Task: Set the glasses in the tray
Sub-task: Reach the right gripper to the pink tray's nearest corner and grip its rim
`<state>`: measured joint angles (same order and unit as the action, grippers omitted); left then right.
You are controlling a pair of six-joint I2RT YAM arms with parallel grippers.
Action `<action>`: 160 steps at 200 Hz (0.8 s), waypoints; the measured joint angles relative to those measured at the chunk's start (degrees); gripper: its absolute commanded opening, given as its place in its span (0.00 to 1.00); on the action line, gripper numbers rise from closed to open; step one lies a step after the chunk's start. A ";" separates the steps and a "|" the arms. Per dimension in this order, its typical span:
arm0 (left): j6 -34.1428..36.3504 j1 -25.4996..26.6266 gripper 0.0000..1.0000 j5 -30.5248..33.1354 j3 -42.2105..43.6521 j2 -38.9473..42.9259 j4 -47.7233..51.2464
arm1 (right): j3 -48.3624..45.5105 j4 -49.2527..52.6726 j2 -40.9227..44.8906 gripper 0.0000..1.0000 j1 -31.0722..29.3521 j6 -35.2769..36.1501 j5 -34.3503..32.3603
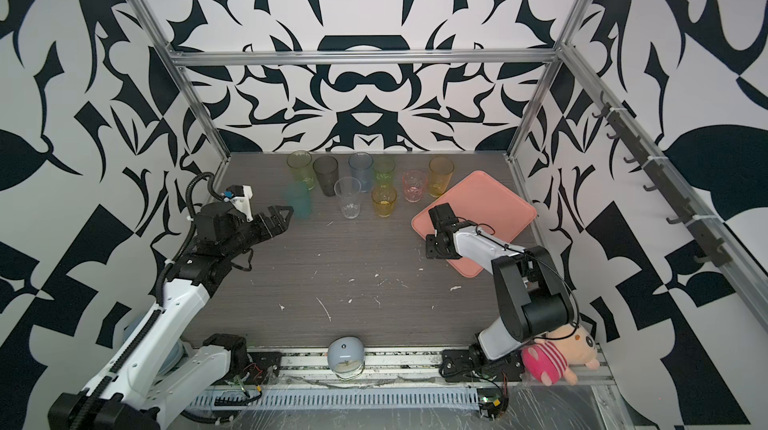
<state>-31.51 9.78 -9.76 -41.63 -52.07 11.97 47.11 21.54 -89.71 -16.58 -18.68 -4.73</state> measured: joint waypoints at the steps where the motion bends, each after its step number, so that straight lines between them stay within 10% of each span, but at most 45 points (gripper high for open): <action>1: 0.00 0.00 0.99 0.04 0.00 0.07 0.11 | 0.02 -0.02 -0.09 0.50 -0.02 -0.02 0.00; 160: 1.18 0.00 1.00 4.22 -0.87 5.05 6.40 | 8.09 -5.05 -9.81 0.25 -15.02 -3.45 -3.82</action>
<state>-30.33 9.78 -5.54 -42.50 -47.03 18.37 55.20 16.49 -99.53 -31.59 -22.13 -8.56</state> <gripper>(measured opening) 0.994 0.255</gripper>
